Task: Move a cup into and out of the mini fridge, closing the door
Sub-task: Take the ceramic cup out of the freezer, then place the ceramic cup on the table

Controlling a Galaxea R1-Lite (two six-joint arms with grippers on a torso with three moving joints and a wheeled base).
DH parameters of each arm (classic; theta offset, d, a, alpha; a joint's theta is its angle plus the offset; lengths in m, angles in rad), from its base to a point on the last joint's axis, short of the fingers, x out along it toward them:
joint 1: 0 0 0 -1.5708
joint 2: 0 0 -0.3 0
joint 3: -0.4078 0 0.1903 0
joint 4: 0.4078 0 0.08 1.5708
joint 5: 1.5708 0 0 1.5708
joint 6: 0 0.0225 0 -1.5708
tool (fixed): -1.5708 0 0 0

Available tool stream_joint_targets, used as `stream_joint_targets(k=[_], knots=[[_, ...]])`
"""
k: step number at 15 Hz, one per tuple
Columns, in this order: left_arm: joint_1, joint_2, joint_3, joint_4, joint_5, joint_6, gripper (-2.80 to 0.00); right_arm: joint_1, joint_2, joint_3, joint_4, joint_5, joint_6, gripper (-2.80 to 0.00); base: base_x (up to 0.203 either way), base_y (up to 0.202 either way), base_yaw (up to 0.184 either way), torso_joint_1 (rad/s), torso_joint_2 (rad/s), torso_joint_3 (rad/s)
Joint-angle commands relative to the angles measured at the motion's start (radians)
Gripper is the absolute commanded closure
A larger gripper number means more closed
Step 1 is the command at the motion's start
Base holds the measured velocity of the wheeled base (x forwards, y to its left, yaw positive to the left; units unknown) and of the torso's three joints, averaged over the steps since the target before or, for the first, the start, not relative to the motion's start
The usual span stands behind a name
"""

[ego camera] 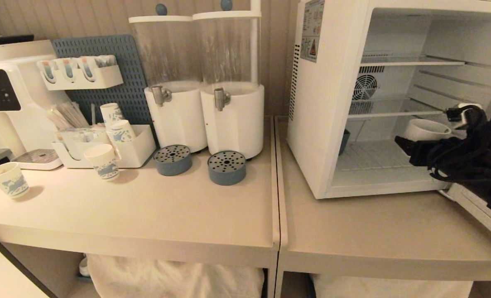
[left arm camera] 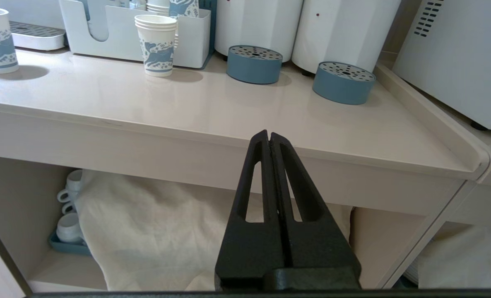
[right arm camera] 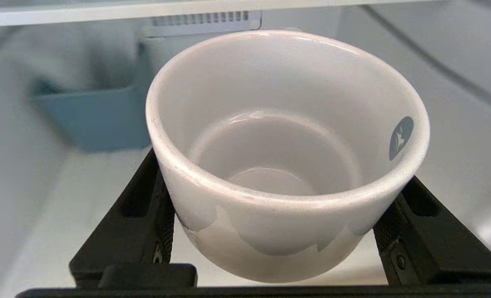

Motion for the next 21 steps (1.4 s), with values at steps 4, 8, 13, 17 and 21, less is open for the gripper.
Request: stream_joint_targets(k=[4,8,13,17,21], knots=[[0.0,-0.005,0.04,-0.002,0.0,-0.003,0.0,0.011,-0.265,0.161,0.013,0.0,0.001,0.0,0.0,0.0,0.0,0.0,0.0,0.0],[-0.001,-0.005,0.04,-0.003,0.0,-0.003,0.0,0.018,-0.481,0.22,0.139,-0.002,0.034,0.0,0.0,0.0,0.0,0.0,0.0,0.0],[-0.001,-0.005,0.04,-0.003,0.0,-0.005,0.0,0.029,-0.867,0.243,0.46,-0.005,0.082,0.0,0.0,0.0,0.0,0.0,0.0,0.0],[-0.001,-0.005,0.04,-0.003,0.0,-0.005,0.0,0.03,-1.153,0.24,0.74,-0.004,0.102,0.0,0.0,0.0,0.0,0.0,0.0,0.0],[-0.001,-0.005,0.04,-0.003,0.0,-0.005,0.0,0.031,-1.366,0.26,0.936,0.003,0.125,0.0,0.0,0.0,0.0,0.0,0.0,0.0]])
